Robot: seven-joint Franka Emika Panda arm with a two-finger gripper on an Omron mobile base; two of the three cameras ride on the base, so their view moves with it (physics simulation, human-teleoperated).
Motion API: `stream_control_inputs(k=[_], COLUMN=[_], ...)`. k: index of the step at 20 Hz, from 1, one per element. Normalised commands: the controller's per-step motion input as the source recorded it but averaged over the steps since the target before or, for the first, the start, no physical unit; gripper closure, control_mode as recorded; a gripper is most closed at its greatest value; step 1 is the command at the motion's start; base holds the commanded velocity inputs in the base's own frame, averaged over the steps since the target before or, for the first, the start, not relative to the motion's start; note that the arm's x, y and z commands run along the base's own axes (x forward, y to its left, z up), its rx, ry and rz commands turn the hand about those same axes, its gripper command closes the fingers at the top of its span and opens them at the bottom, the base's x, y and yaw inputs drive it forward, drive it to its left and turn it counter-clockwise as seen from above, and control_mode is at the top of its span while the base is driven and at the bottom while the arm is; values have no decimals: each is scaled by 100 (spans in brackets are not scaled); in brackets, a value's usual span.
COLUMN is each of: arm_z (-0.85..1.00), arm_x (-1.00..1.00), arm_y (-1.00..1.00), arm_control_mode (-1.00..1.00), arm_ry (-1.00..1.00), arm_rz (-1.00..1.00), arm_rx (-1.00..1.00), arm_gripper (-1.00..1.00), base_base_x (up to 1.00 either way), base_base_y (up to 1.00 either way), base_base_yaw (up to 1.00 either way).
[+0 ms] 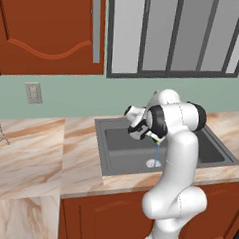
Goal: Soak the sponge with water for a few seconds and then drop it inside the sink.
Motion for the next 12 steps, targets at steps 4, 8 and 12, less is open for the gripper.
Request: stream_control_inputs(k=[4, 8, 12], arm_z=[0, 10, 24], arm_x=[0, 0, 0], arm_y=[8, 28, 42], arm_control_mode=[-100, -100, -100], arm_ry=[0, -1, -3], arm_rz=[0, 0, 0], arm_rx=[1, 4, 5], arm_gripper=[100, 100, 100], base_base_x=[0, 0, 0], base_base_y=[0, 0, 0], base_base_yaw=[0, 0, 0])
